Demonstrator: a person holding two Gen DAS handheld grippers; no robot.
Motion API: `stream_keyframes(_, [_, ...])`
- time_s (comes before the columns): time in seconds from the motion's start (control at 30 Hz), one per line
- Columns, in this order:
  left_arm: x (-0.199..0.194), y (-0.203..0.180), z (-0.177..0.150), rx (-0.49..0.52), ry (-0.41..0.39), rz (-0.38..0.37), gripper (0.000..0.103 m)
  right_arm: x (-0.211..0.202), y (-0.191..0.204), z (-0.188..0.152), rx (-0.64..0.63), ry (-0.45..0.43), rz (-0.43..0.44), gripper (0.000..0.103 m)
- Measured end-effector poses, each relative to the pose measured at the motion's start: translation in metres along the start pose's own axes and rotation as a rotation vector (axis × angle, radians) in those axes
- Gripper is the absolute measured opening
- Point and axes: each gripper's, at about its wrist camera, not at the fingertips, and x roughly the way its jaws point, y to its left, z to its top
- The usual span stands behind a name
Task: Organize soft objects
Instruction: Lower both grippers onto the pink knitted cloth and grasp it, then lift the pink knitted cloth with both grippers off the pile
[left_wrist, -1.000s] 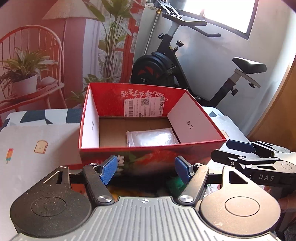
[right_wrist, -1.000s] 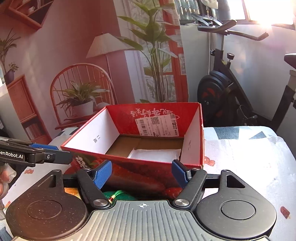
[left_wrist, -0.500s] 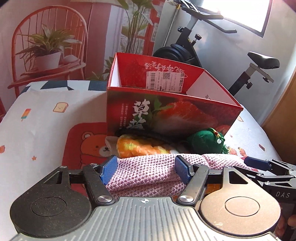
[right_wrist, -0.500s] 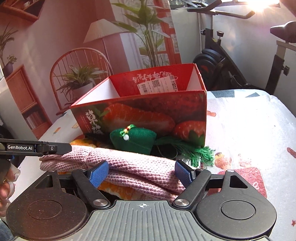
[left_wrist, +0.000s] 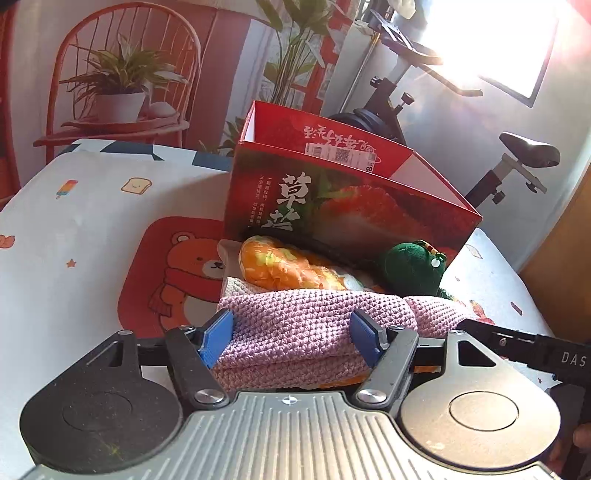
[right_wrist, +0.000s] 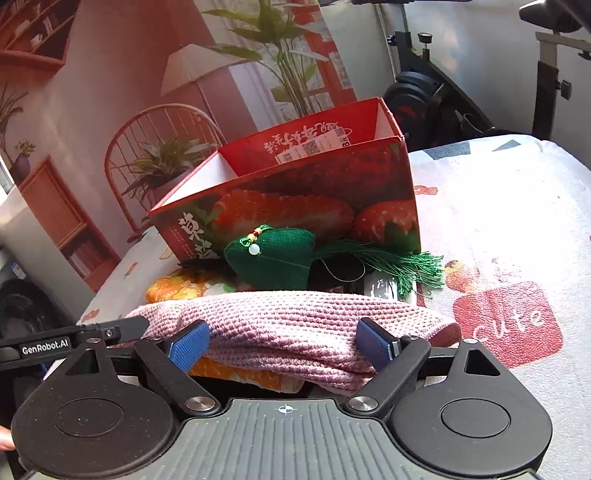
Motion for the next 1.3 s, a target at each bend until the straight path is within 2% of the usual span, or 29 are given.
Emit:
stream_keyframes(0.13, [-0.003,0.001,-0.004,-0.014,0.001,-0.007,0.072,-0.003,-0.005,0.003,0.042,-0.033,-0.007,0.091])
stream_keyframes(0.23, [-0.003,0.004,-0.003,-0.034,0.008,-0.013,0.075,0.003,-0.01,0.001,0.058,-0.006,-0.035,0.091])
stream_keyframes(0.4, [0.002,0.004,-0.008,-0.044,0.025,-0.012,0.076,0.009,-0.012,-0.004,0.072,0.017,-0.03,0.09])
stream_keyframes(0.63, [0.001,0.003,-0.01,-0.051,0.031,-0.027,0.076,0.013,-0.011,-0.008,0.065,0.038,-0.021,0.083])
stream_keyframes(0.8, [0.001,0.0,-0.011,-0.045,0.035,-0.036,0.075,0.013,-0.009,-0.008,0.056,0.048,-0.004,0.073])
stream_keyframes(0.93, [0.001,0.0,-0.01,-0.031,0.035,-0.041,0.066,0.012,-0.008,-0.008,0.055,0.057,0.023,0.06])
stream_keyframes(1.13, [-0.004,-0.005,-0.011,0.004,0.03,-0.022,0.05,0.009,-0.002,-0.007,0.032,0.063,0.037,0.049])
stream_keyframes(1.3, [-0.016,-0.012,-0.007,0.045,-0.016,-0.007,0.036,-0.001,0.009,-0.001,-0.02,0.032,0.052,0.034])
